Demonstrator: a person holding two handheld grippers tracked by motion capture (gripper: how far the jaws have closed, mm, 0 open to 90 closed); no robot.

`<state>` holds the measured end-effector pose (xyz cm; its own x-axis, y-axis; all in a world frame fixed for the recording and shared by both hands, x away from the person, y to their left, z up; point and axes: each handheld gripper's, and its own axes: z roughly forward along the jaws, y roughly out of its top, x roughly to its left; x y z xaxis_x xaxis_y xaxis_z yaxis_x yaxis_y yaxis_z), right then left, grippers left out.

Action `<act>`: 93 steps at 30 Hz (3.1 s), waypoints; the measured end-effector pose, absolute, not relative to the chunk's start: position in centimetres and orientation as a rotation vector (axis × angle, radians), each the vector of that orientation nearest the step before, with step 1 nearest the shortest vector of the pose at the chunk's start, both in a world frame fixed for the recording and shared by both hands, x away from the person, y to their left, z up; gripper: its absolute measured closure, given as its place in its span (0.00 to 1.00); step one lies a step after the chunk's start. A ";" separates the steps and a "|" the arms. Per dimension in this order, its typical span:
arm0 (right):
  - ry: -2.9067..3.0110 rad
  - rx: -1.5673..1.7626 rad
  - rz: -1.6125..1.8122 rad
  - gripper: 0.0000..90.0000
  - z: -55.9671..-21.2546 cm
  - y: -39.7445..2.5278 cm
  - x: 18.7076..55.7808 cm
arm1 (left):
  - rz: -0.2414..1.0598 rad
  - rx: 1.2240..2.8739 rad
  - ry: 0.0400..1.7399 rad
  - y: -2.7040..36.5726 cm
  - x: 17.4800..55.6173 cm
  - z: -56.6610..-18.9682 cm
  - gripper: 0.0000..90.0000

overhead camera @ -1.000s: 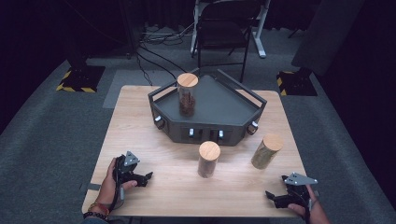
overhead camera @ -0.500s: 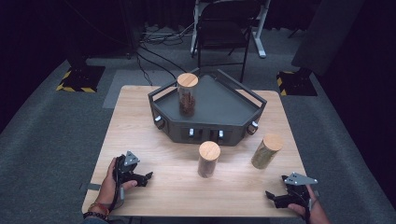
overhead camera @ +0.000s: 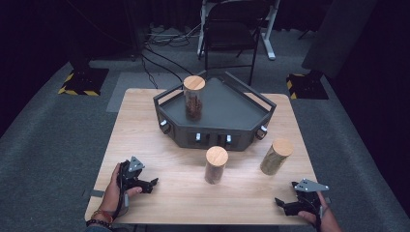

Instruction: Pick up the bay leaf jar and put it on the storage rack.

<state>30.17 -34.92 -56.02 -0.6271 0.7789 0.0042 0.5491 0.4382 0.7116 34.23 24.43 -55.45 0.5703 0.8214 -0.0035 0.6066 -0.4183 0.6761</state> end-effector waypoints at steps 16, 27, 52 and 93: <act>2.370 1.137 0.992 0.00 -56.0 -34.9 30.2 | 0.437 2.168 1.133 24.4 34.2 -55.5 0.00; 2.384 1.100 0.960 0.03 -55.1 -34.2 29.9 | 0.437 2.168 1.133 24.4 34.2 -55.5 0.00; 2.482 0.892 1.046 0.03 -52.0 -28.8 28.4 | 0.436 2.170 1.131 24.5 34.2 -55.5 0.00; 2.527 0.729 1.039 0.03 -49.9 -23.3 31.5 | 0.436 2.171 1.131 24.5 34.2 -55.4 0.00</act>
<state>31.52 -23.30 -49.94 -0.8216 0.5628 -0.0911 0.3359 0.6069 0.7203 34.16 24.48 -55.44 0.5742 0.8187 -0.0029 0.6052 -0.4220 0.6750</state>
